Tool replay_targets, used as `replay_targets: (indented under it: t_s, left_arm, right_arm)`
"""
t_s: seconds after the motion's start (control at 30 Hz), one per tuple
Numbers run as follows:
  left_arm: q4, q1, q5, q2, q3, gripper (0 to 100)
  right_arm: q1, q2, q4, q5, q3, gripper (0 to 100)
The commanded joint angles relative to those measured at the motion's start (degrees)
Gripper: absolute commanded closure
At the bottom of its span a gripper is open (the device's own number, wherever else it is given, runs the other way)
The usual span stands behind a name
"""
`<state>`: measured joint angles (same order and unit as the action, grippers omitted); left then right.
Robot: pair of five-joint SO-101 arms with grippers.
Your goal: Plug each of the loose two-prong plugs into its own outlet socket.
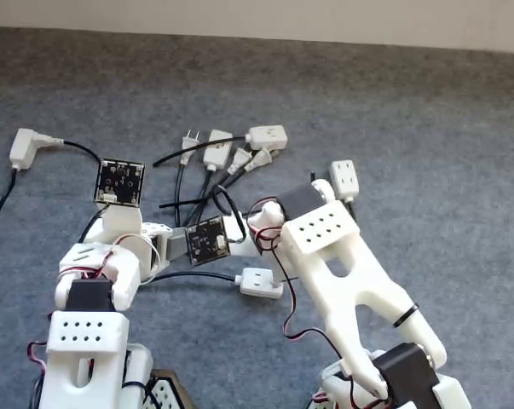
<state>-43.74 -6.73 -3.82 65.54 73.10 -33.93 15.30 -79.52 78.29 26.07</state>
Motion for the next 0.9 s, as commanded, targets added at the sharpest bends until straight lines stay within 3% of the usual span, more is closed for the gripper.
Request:
replay_targets:
  t_s: [0.0,0.4,0.87]
  left_arm:
    - [0.44,0.84,0.26,0.13,-0.31,56]
    - [0.44,0.84,0.26,0.13,-0.31,56]
    - [0.44,0.84,0.26,0.13,-0.31,56]
  right_arm:
    - [-1.98,1.98,-1.01,0.79,-0.04,99.3]
    - [-2.42,-7.08,-0.48,-1.58,-0.57,99.3]
    - [-5.76,-6.02,2.15,-3.78,0.13,99.3]
